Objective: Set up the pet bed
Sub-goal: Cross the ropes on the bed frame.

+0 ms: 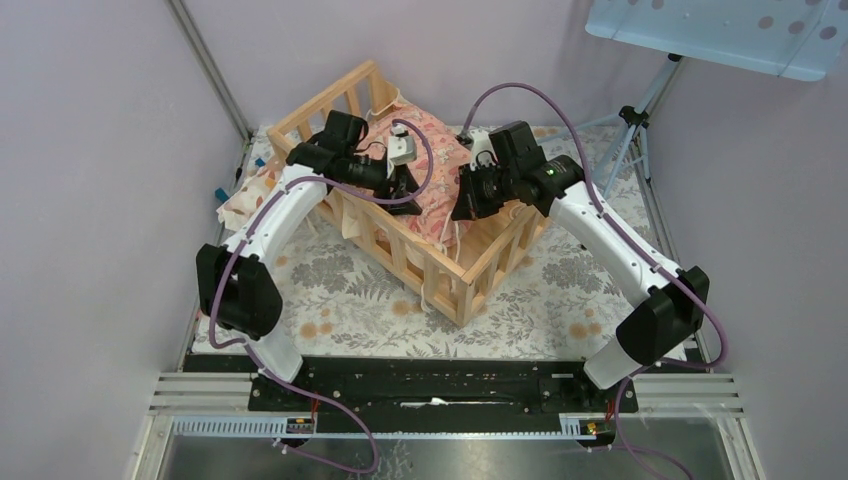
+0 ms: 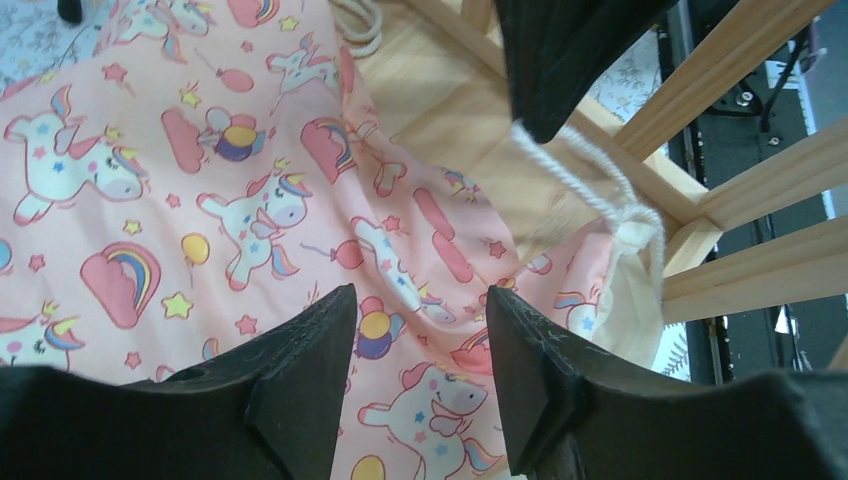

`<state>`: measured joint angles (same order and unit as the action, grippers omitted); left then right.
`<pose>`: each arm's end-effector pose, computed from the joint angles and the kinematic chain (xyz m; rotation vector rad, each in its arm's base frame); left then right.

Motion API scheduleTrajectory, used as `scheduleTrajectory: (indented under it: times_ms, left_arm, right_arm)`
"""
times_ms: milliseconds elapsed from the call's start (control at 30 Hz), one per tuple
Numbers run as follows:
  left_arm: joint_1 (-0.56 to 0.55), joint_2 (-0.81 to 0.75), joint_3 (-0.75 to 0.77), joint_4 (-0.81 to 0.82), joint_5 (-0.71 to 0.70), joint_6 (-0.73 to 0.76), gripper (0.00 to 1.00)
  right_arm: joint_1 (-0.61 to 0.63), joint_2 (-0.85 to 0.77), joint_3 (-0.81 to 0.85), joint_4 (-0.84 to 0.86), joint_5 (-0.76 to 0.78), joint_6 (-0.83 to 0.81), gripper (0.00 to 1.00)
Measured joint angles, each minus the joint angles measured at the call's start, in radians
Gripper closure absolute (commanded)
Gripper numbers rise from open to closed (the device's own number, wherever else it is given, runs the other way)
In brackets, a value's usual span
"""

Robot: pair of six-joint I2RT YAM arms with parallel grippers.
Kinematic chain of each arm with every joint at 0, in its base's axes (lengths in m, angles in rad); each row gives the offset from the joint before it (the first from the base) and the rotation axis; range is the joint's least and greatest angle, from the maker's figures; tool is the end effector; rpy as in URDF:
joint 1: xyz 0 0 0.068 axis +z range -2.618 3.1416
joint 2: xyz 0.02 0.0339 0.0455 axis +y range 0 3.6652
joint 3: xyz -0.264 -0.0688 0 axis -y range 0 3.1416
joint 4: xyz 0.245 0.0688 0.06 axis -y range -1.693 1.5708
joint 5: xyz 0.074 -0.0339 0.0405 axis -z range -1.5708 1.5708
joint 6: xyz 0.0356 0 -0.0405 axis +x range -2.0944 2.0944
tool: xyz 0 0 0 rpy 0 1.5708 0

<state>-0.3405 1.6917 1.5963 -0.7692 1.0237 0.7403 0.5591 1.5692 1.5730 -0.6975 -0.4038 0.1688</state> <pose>0.3306 -0.1494 0.3416 1.4410 1.5638 -0.9941 0.2862 0.1956 0.3702 -0.6703 2.2391 0.8335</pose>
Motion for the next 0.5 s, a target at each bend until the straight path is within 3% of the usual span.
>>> scheduleTrajectory:
  times_ms: [500]
  left_arm:
    - [-0.033, 0.021, 0.053, 0.026, 0.124, -0.060, 0.28]
  right_arm:
    - [0.000, 0.010, 0.000, 0.013, 0.023, 0.001, 1.00]
